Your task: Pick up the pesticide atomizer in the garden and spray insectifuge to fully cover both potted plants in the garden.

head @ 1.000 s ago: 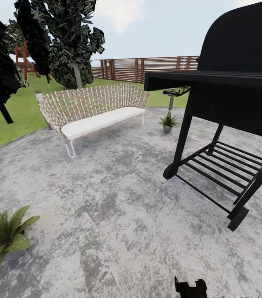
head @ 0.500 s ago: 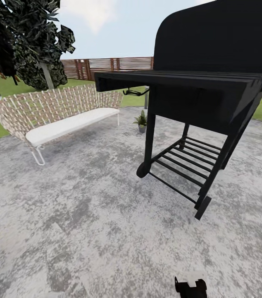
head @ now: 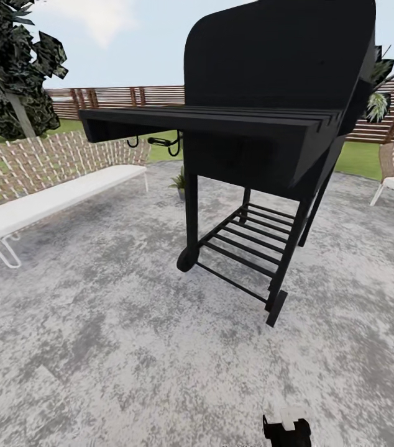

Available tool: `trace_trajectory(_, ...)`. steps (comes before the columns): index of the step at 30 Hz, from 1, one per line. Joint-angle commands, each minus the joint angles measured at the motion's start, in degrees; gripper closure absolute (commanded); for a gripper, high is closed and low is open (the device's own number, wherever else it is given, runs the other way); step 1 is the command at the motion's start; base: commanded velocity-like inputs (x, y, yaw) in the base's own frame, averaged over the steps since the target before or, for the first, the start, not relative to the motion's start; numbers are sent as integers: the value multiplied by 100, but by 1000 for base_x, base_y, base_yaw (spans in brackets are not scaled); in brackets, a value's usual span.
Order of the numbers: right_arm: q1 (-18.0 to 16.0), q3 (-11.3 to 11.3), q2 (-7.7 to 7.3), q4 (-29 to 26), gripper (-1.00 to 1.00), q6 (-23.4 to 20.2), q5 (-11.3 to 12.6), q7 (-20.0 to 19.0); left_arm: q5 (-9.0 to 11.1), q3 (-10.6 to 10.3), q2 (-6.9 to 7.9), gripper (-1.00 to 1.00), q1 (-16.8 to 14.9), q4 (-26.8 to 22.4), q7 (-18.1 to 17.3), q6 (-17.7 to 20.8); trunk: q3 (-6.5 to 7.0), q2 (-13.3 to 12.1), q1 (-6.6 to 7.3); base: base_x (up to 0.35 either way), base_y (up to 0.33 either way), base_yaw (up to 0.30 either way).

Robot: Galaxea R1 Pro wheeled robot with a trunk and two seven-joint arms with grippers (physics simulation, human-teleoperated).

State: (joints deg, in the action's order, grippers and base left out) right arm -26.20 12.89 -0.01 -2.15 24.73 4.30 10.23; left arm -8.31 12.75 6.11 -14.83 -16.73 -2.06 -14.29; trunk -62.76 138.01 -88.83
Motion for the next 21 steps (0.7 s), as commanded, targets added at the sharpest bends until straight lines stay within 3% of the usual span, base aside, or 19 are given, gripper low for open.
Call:
trace_trajectory(1, -5, 50, 1, 4, -100, 15, 45, 14, -57, 46, -3, 100, -2, 3, -22, -21, -4, 2, 1, 2, 0, -300)
trace_trajectory(21, -4, 47, 1, 4, -100, 15, 45, 14, -64, 43, -5, 100, -2, 3, -22, -21, -24, 2, 1, -10, -5, -299)
